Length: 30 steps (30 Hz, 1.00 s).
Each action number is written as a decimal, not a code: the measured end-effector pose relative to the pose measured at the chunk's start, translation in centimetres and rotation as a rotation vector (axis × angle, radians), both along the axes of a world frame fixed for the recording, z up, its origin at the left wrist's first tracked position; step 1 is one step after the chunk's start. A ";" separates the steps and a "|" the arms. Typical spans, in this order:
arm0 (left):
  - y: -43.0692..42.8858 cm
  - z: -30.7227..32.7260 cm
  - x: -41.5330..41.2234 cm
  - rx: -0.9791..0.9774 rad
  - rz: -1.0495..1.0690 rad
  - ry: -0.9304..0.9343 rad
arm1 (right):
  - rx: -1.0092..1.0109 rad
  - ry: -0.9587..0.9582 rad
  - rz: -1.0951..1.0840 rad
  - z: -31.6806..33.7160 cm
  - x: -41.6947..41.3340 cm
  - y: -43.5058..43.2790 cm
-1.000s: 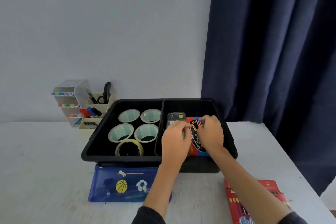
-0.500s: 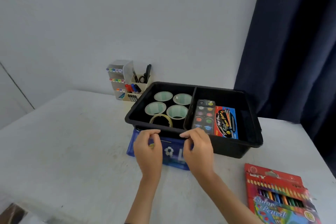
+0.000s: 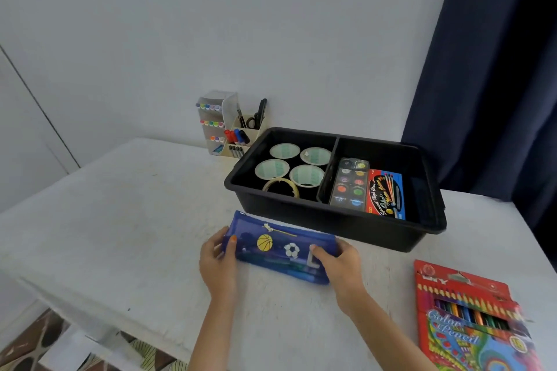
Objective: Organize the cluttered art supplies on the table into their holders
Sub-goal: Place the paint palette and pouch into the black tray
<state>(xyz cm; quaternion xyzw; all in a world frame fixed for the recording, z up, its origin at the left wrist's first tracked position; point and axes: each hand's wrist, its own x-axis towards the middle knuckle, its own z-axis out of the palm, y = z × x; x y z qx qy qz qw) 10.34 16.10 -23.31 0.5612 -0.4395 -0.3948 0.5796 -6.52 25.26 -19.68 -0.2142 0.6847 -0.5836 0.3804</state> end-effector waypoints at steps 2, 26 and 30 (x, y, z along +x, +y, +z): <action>0.2 -0.2 0.6 -0.037 0.065 0.105 | 0.038 0.005 0.128 0.2 -0.2 0.4; -0.3 13.6 -13.7 0.014 -0.683 0.331 | -0.356 -0.188 0.202 9.1 -6.8 0.7; 0.3 13.2 -16.9 0.043 -0.887 0.271 | -0.313 -0.099 0.109 9.4 -9.1 0.5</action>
